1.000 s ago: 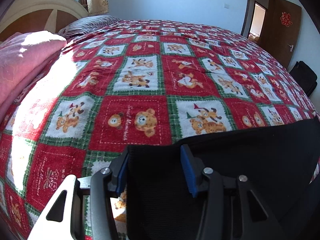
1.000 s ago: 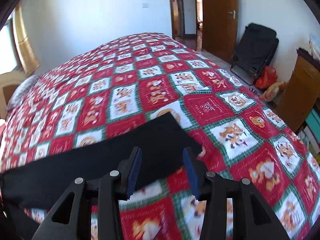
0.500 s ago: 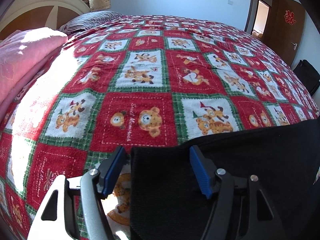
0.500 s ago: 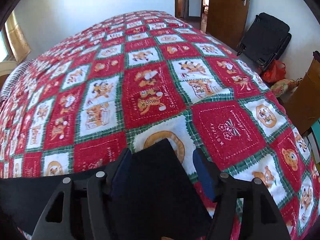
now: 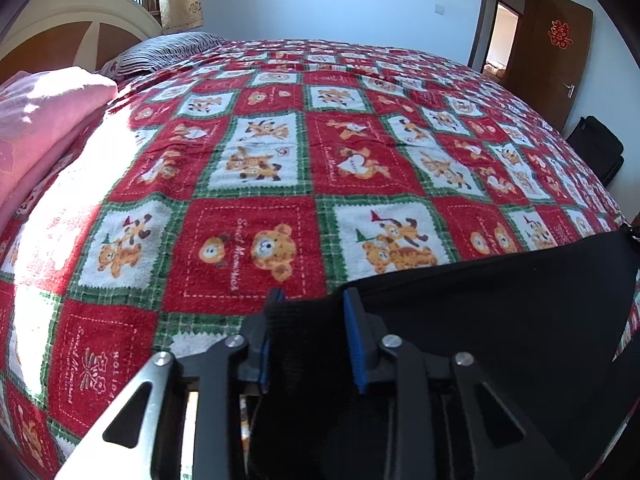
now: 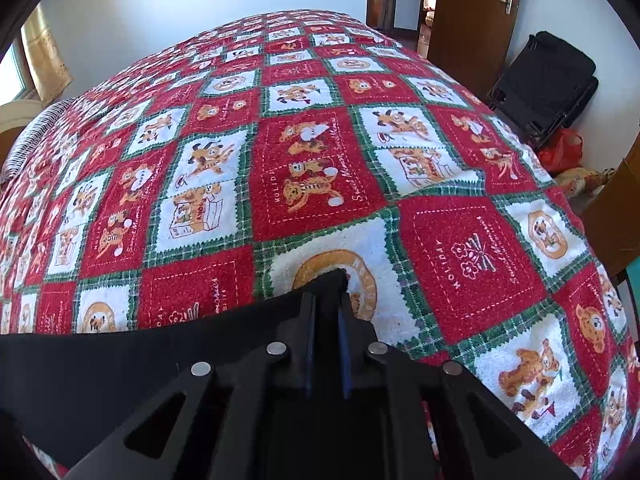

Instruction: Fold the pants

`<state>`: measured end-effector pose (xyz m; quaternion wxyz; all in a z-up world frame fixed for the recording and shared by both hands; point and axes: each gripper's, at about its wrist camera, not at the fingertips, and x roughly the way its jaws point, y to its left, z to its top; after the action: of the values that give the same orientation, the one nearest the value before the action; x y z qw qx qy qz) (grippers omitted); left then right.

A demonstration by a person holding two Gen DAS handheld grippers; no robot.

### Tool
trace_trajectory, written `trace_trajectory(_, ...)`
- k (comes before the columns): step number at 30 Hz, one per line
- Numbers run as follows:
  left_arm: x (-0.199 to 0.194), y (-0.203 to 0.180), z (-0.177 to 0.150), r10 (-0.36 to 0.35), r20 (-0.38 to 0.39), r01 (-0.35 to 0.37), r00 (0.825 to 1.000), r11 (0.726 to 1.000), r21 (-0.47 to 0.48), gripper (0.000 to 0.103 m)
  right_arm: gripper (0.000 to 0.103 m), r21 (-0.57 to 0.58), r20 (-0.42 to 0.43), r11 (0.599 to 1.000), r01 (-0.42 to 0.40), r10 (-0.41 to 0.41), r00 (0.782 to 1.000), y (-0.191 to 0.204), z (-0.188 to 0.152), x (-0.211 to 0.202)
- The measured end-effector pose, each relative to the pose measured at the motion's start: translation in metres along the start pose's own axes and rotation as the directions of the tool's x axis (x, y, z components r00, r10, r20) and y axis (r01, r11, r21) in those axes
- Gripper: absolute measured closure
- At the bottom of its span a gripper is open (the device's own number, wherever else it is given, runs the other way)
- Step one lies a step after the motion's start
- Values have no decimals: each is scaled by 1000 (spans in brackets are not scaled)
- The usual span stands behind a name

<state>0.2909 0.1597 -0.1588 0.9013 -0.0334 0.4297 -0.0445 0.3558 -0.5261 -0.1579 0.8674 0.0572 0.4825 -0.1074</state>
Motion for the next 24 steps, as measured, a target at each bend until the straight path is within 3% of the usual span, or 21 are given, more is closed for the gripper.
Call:
trace_trajectory(4, -2, 0, -1, -20, 10, 20, 1000, 1000, 3, 86, 94, 2, 45, 1000, 5, -5, 999, 3, -1, -16)
trace_trajectory(16, -25, 5, 4, -72, 90, 73, 993, 997, -9, 87, 94, 21, 182, 1000, -16, 12, 983, -1, -19, -90)
trace_trajectory(24, -52, 11, 3, -100, 172, 107, 980, 994, -30, 87, 95, 38, 306, 999, -35, 22, 952, -14, -45, -143)
